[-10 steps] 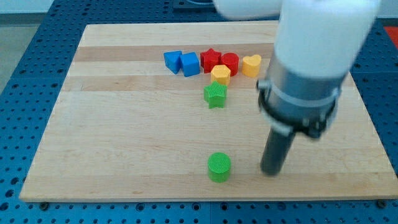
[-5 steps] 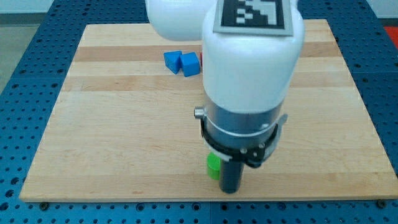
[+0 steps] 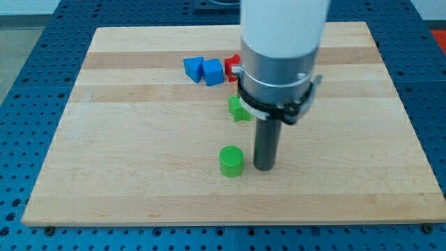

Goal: Move the green circle below the green star

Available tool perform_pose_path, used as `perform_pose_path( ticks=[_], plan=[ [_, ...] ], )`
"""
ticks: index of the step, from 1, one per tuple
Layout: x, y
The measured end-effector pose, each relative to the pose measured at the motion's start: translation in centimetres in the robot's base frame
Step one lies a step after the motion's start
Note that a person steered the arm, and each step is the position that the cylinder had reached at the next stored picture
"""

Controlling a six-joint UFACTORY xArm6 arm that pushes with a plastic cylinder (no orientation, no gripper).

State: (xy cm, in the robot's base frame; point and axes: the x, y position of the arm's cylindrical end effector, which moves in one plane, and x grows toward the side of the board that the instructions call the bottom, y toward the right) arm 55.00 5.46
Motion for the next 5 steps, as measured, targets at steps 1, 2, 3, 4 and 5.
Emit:
perform_pose_path(
  ticks=[1,2,3,4,5],
  plan=[
    [4.8,0.7],
    [6.6,-1.9],
    [6.7,-6.1],
    [6.0,-8.6],
    [2.6,-8.4]
  ],
)
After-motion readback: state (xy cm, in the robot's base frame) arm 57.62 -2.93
